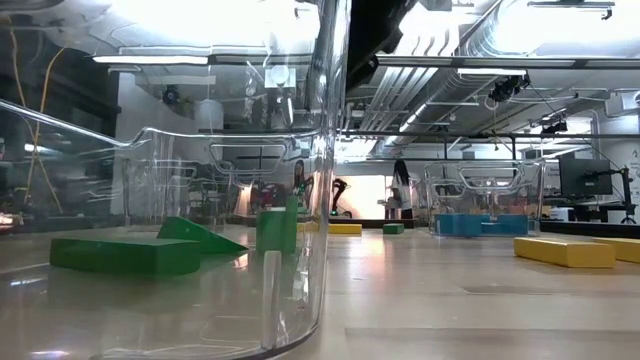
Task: Sort blocks
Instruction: Move the green block to the middle left of the table
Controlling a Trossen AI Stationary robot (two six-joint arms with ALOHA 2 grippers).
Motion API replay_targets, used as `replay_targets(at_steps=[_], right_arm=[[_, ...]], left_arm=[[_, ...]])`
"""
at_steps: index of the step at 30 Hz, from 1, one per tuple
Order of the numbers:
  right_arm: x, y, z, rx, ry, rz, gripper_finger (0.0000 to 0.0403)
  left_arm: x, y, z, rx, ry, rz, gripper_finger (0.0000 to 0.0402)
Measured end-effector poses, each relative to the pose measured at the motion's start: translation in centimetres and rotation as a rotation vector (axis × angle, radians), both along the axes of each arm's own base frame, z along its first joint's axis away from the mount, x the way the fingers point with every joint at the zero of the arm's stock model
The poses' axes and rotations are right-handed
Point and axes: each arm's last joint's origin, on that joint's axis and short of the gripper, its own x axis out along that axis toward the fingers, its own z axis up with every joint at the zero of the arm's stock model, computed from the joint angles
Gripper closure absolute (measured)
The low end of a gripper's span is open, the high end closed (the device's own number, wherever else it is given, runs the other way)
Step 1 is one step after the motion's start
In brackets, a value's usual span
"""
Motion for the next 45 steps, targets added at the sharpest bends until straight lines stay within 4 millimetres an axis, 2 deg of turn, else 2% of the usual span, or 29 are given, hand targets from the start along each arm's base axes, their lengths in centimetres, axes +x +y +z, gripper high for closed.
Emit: replay_targets(at_steps=[5, 9, 12, 17, 24, 29, 40, 43, 45], right_arm=[[0.0, -0.1, 0.0, 0.007, 0.000, -0.012, 0.0208], [0.0, -0.1, 0.0, 0.021, -0.003, -0.033, 0.0208], [0.1, 0.0, 0.0, 0.024, -0.005, -0.036, 0.0208], [0.1, 0.0, 0.0, 0.024, -0.006, -0.036, 0.0208], [0.1, 0.0, 0.1, 0.023, -0.009, -0.038, 0.0208], [0.2, 0.0, 0.2, 0.028, -0.026, -0.038, 0.0208], [0.3, 0.2, 0.2, 0.069, -0.032, -0.083, 0.0208], [0.3, 0.2, 0.2, 0.069, -0.032, -0.082, 0.0208], [0.3, 0.2, 0.2, 0.072, -0.032, -0.086, 0.0208]], left_arm=[[-0.7, -1.0, -1.0, 0.000, 0.045, -0.126, 0.0401], [0.0, -2.1, -2.4, -0.021, 0.036, -0.148, 0.0401], [0.2, -2.8, -3.7, -0.038, 0.098, -0.169, 0.0401], [0.3, -3.2, -5.2, -0.014, 0.182, -0.150, 0.0401], [0.9, -3.0, -5.8, -0.009, 0.194, -0.170, 0.0401], [2.8, -1.2, -5.8, 0.042, 0.126, -0.226, 0.0401], [6.9, 4.9, -5.7, 0.239, 0.085, -0.429, 0.0401], [7.5, 6.8, -5.0, 0.271, 0.177, -0.455, 0.0401], [7.7, 7.4, -3.6, 0.269, 0.188, -0.442, 0.0401]])
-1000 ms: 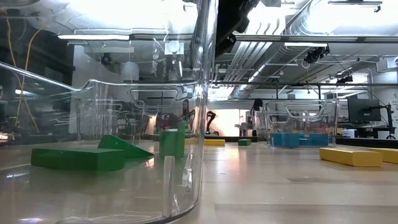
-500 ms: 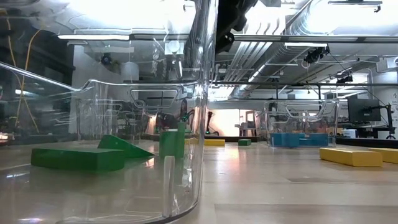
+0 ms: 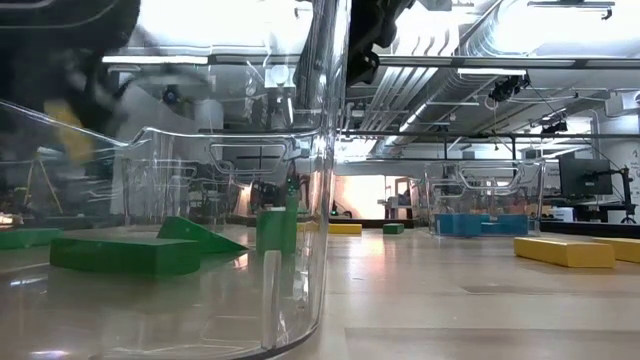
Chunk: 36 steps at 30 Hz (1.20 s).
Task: Sort blocks
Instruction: Move the green block to the middle left of the table, then put the green block into the bottom transparent bin
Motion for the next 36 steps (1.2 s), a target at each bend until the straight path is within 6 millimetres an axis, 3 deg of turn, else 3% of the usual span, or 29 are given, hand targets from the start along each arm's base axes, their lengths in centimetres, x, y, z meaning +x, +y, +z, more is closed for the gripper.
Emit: replay_targets(at_steps=[6, 9, 13, 18, 26, 31, 36], right_arm=[[0.0, 0.0, 0.0, 0.015, 0.001, -0.028, 0.0208], [0.0, 0.1, 0.0, 0.017, 0.001, -0.030, 0.0208], [0.0, 0.1, 0.0, -0.005, -0.001, 0.001, 0.0208], [0.0, -0.2, 0.0, -0.018, -0.001, 0.011, 0.0208], [0.2, -0.8, 0.0, -0.032, -0.002, 0.013, 0.0208], [0.2, -1.1, 0.0, -0.030, -0.002, 0.005, 0.0208], [0.2, -1.1, 0.0, -0.029, -0.002, 0.005, 0.0208]], left_arm=[[-2.0, 0.1, 4.5, 0.027, -0.252, 0.190, 0.0401], [-3.7, 0.0, 5.1, 0.005, -0.358, 0.336, 0.0401], [-5.4, 0.5, 4.4, 0.015, -0.492, 0.607, 0.0400], [-6.6, 2.1, 2.8, 0.084, -0.506, 0.849, 0.0368], [-6.5, 3.2, 0.8, 0.095, -0.520, 1.076, 0.0256], [-5.9, 3.6, -0.3, 0.033, -0.562, 1.127, 0.0188], [-5.7, 4.3, -1.1, 0.054, -0.564, 1.142, 0.0149]])
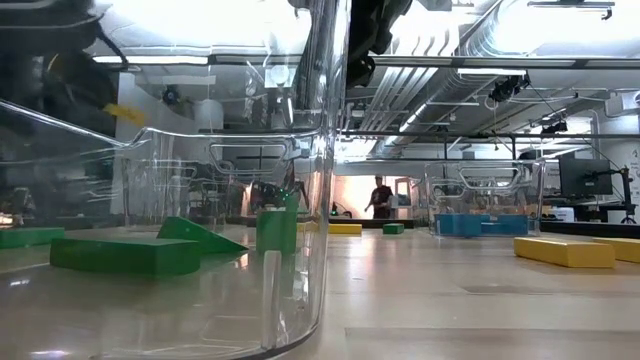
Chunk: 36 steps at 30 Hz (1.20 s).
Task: Sort blocks
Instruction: Put the green block into the bottom transparent bin
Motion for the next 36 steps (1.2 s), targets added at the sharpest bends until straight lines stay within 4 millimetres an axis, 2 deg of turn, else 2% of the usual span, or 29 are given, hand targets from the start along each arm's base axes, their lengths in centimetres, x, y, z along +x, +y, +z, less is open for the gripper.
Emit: replay_targets(at_steps=[7, 11, 14, 17, 19, 22, 24, 26, 28, 32, 34, 36], right_arm=[[0.0, 0.0, 0.0, 0.013, 0.000, -0.017, 0.0208], [0.0, 0.0, 0.0, 0.013, 0.000, -0.017, 0.0208], [-0.1, 0.0, 0.1, 0.013, -0.002, -0.017, 0.0208], [-0.5, -0.1, 1.1, 0.019, -0.016, -0.021, 0.0208], [-1.1, -0.3, 2.2, 0.032, -0.031, -0.042, 0.0208], [-2.5, -0.6, 4.3, 0.049, -0.065, -0.098, 0.0208], [-3.5, -0.9, 5.8, 0.048, -0.102, -0.158, 0.0208], [-4.7, -1.0, 7.4, 0.049, -0.146, -0.226, 0.0208], [-5.7, -1.1, 8.8, 0.048, -0.202, -0.295, 0.0208], [-7.2, -0.9, 10.6, 0.041, -0.290, -0.398, 0.0208], [-7.6, -0.8, 11.0, 0.035, -0.311, -0.428, 0.0208], [-7.7, -0.7, 11.1, 0.039, -0.316, -0.443, 0.0208]], left_arm=[[0.1, 0.4, -1.6, -0.022, 0.021, -0.002, 0.0140], [0.6, 0.4, -1.8, -0.031, 0.006, -0.071, 0.0159], [0.7, 0.4, -1.9, -0.049, 0.013, -0.098, 0.0219], [0.8, 0.3, -1.5, -0.057, 0.016, -0.134, 0.0319], [0.8, 0.4, -0.8, -0.038, 0.027, -0.162, 0.0330], [0.4, 1.0, 1.4, 0.029, 0.018, -0.204, 0.0330], [0.4, 1.5, 3.7, 0.072, -0.044, -0.226, 0.0330], [0.4, 2.1, 6.3, 0.151, -0.135, -0.261, 0.0330], [0.9, 2.6, 9.1, 0.241, -0.298, -0.308, 0.0330], [3.2, 2.6, 14.0, 0.373, -0.630, -0.564, 0.0330], [4.8, 1.9, 15.2, 0.373, -0.780, -0.734, 0.0330], [6.3, 0.8, 15.4, 0.334, -0.891, -0.939, 0.0330]])
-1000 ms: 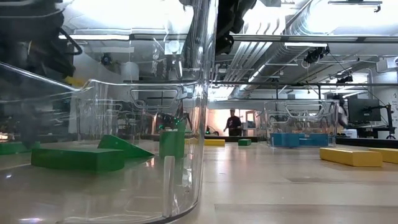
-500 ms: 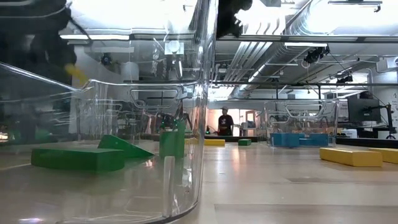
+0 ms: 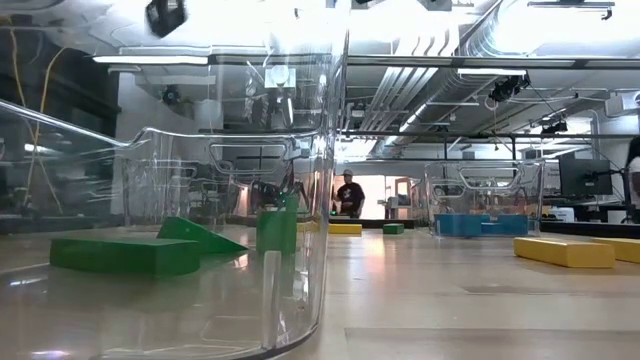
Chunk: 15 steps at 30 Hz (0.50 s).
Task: Sort blocks
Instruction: Put the green block into the bottom transparent bin
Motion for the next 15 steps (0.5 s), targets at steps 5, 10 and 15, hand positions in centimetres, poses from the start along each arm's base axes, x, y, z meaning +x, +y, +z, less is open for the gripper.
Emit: replay_targets(at_steps=[5, 10, 15], right_arm=[[0.1, 0.1, -0.3, 0.027, 0.017, 0.016, 0.0208], [0.1, 0.2, -0.5, 0.032, 0.035, 0.028, 0.0208], [0.1, 0.1, -0.5, 0.016, 0.048, 0.064, 0.0208]], left_arm=[[2.7, -2.7, -3.6, 0.024, 0.138, -0.341, 0.0326], [4.4, -2.9, -4.5, -0.058, 0.125, -0.375, 0.0254], [4.3, -1.7, -3.5, -0.090, 0.096, -0.337, 0.0181]])
